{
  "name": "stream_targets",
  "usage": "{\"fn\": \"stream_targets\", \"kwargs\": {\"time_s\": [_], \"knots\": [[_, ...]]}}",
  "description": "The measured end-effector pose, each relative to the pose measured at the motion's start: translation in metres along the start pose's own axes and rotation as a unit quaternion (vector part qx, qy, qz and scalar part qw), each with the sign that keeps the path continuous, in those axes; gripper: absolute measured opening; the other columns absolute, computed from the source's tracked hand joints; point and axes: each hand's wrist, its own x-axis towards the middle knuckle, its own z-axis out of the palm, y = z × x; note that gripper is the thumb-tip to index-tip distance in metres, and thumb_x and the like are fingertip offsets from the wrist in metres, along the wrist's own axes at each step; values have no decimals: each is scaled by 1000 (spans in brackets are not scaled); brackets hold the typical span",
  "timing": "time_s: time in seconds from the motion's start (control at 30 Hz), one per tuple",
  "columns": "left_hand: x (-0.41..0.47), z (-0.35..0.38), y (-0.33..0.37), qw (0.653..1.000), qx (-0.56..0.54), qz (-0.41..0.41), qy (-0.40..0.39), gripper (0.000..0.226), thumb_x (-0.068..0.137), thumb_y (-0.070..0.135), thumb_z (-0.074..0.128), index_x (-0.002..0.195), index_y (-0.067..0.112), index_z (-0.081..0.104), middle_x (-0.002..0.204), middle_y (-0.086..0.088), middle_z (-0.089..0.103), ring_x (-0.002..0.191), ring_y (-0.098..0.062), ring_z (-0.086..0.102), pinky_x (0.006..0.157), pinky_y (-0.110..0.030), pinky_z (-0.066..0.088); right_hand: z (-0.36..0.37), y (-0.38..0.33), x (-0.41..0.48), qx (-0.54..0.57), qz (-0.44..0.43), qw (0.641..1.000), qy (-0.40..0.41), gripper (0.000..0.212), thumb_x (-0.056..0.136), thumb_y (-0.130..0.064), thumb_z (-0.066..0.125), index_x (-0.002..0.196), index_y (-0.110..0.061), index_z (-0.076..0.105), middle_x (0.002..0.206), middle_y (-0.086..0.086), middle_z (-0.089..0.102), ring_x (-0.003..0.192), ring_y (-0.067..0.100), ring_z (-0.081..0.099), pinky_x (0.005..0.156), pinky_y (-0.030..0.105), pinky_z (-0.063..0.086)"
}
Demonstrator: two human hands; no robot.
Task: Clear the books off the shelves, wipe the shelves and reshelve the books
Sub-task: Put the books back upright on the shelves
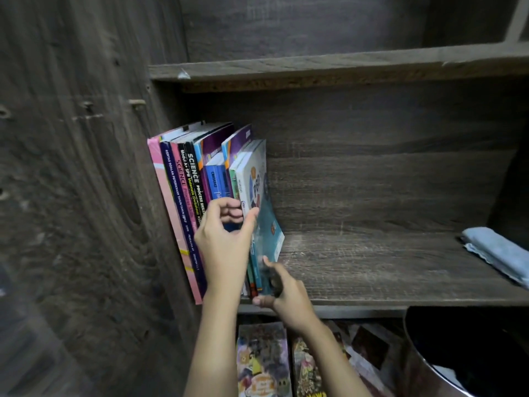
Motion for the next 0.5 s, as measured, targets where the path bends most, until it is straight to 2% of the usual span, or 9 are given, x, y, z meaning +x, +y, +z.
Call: {"fn": "stream_targets", "kwargs": {"time_s": [0.1,0.17,0.27,0.4,0.5], "knots": [[-4,1,-6,1000,5,-6,1,23,73,17,80,81,14,59,73,2,61,68,-4,57,65,-5,41,0,-1,0,-41,5,999,12,60,68,-34,83,119,-26,53,125,-8,63,116,13,58,97,35,47],[-6,1,-8,1000,15,-5,1,23,74,18,80,80,15,58,73,4,61,68,-3,57,65,-5,40,-1,-2,0,-55,1,998,12,54,70,-36,82,114,-22,54,126,-9,63,118,13,57,96,33,47],[-5,1,-9,1000,28,-9,-1,23,74,20,79,79,17,57,73,5,61,68,-1,56,64,-4,40,-3,-1,0,-40,1,999,-8,54,73,-32,81,118,-18,55,131,-7,60,122,9,54,103,29,43],[-5,2,-8,999,17,-38,11,29,71,21,82,82,17,55,79,1,59,64,0,54,62,-6,40,-9,1,-1,-19,3,999,-33,58,75,-21,80,126,-16,55,134,-6,57,123,3,51,102,14,37],[-4,1,-4,999,13,-44,23,34,68,22,83,88,17,55,81,2,60,71,-7,57,64,-5,41,-7,2,-2,-24,-1,1000,-19,55,75,-23,80,125,-19,55,132,-6,59,123,5,52,104,23,41]]}}
